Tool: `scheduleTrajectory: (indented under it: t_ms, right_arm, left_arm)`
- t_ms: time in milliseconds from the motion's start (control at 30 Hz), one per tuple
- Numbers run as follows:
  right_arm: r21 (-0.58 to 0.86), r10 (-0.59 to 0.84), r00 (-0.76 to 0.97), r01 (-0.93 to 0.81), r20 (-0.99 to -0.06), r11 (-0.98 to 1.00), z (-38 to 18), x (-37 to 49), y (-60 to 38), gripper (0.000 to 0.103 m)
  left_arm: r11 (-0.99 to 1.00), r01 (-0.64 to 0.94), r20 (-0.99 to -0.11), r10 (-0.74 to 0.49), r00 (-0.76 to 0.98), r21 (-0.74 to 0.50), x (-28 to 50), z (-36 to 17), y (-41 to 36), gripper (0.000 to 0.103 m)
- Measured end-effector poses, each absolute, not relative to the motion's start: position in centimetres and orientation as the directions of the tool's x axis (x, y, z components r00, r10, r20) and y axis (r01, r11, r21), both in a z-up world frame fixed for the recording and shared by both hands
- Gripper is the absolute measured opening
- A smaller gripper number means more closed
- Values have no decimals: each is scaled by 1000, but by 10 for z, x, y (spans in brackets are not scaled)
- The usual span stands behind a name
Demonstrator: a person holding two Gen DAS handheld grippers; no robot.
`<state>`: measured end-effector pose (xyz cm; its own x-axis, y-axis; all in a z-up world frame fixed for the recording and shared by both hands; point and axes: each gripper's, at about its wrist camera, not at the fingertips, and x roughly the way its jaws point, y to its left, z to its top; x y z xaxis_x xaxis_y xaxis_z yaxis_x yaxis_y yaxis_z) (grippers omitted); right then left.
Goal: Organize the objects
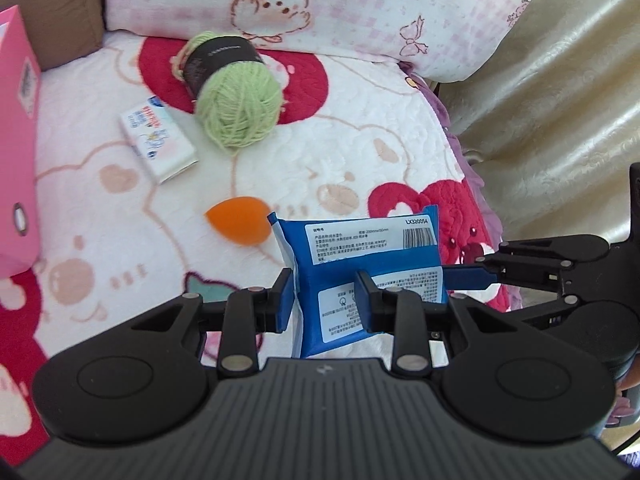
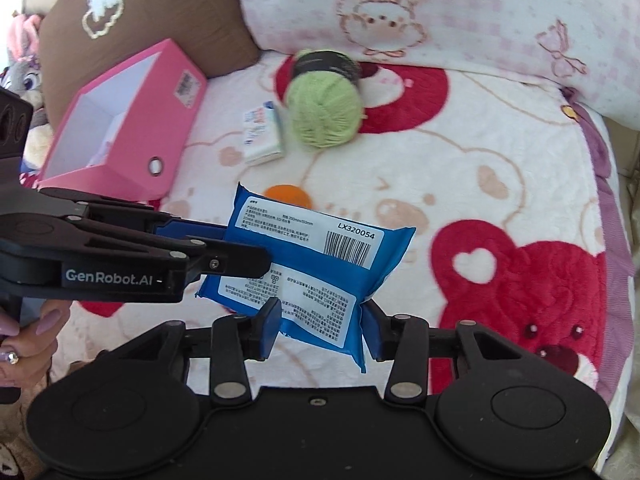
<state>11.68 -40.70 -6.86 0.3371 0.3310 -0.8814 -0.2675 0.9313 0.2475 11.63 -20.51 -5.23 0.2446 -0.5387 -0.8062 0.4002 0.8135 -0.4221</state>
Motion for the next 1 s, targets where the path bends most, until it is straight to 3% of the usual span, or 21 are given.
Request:
scheduleTrajectory:
  t_ms: [1000]
  right_arm:
    - [221, 420, 349, -487, -838, 845, 14, 82, -273, 58]
  left_arm:
    - [860, 351, -771, -495, 401, -370, 68, 38, -55, 31]
